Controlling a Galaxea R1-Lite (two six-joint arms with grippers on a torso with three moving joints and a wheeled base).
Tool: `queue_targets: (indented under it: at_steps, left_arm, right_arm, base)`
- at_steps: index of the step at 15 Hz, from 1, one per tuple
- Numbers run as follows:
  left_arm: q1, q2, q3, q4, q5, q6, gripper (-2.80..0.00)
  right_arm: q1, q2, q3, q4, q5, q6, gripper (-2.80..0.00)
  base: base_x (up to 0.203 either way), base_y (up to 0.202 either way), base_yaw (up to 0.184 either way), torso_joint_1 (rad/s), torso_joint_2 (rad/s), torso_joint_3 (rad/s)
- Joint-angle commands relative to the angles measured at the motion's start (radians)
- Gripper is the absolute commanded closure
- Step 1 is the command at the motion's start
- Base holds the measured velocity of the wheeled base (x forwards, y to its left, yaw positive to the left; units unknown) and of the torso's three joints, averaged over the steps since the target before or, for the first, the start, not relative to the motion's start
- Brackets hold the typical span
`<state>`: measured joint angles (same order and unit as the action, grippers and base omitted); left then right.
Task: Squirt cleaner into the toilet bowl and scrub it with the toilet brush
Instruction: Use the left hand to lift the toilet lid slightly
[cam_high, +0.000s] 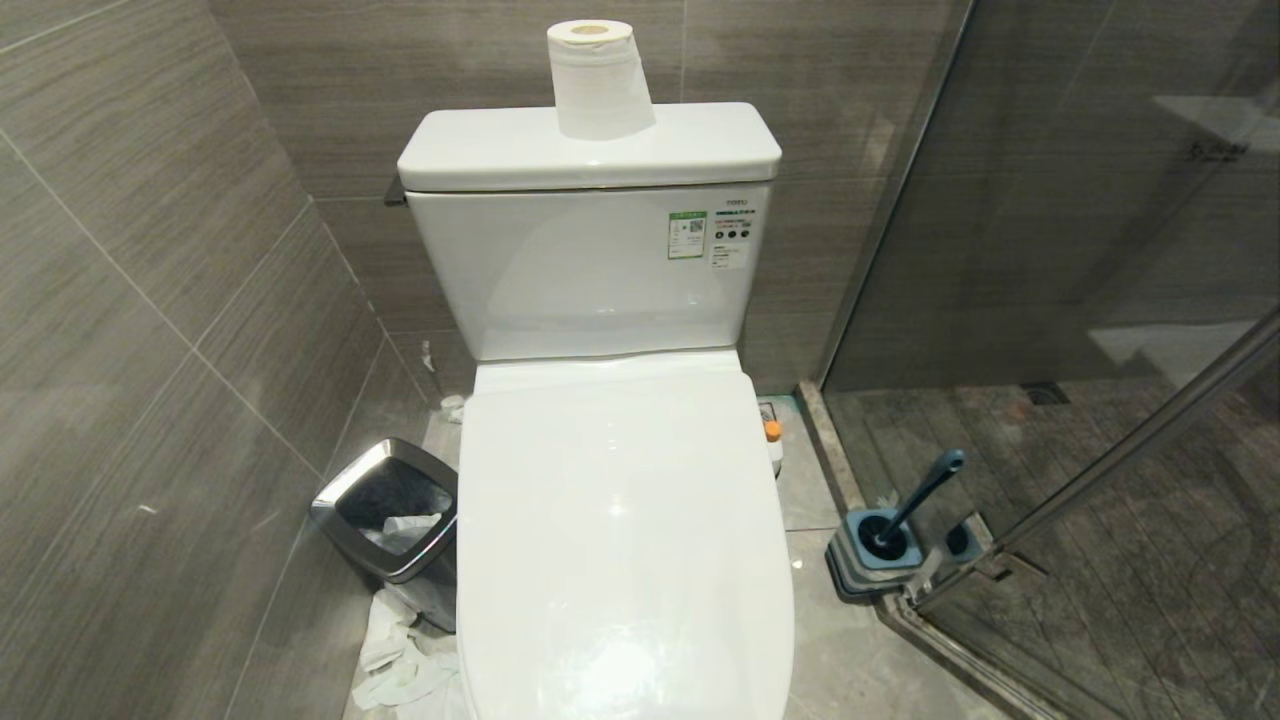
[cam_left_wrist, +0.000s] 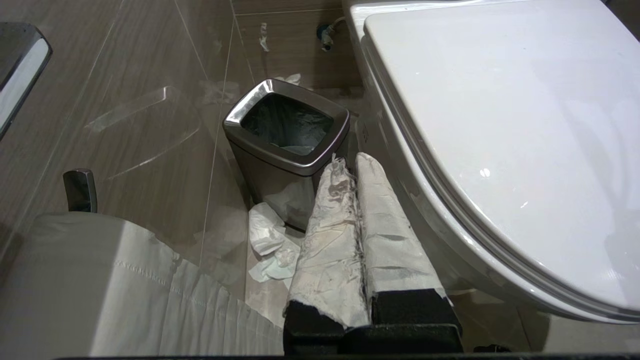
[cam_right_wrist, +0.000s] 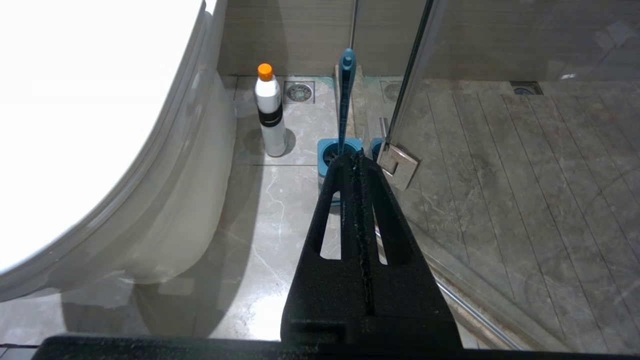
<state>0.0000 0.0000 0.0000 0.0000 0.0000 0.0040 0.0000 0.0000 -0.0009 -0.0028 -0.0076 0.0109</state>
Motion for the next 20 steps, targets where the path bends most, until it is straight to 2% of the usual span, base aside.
queue_targets:
  at_steps: [1, 10, 13, 16, 20]
  left_arm:
    - [0.000, 0.000, 0.000, 0.000, 0.000, 0.001, 0.00]
    - [-0.002, 0.000, -0.003, 0.003, -0.004, 0.029, 0.00]
    - [-0.002, 0.000, -0.070, 0.020, -0.016, 0.059, 0.00]
    - [-0.002, 0.007, -0.239, 0.068, -0.045, 0.080, 0.00]
    - [0.000, 0.095, -0.556, 0.230, -0.055, 0.098, 0.00]
  right_arm:
    - [0.000, 0.000, 0.000, 0.000, 0.000, 0.000, 0.00]
    - [0.000, 0.001, 0.000, 0.000, 0.000, 0.000, 0.00]
    - [0.000, 0.000, -0.001, 0.000, 0.000, 0.000, 0.00]
    - [0.000, 0.000, -0.001, 0.000, 0.000, 0.000, 0.00]
    - [0.000, 0.000, -0.001, 0.000, 0.000, 0.000, 0.00]
  base:
    - [0.000, 0.000, 0.000, 0.000, 0.00, 0.000]
    - [0.000, 0.000, 0.000, 0.000, 0.00, 0.000]
    - [0.000, 0.000, 0.000, 0.000, 0.00, 0.000]
    - [0.000, 0.000, 0.000, 0.000, 0.00, 0.000]
    - [0.000, 0.000, 0.000, 0.000, 0.00, 0.000]
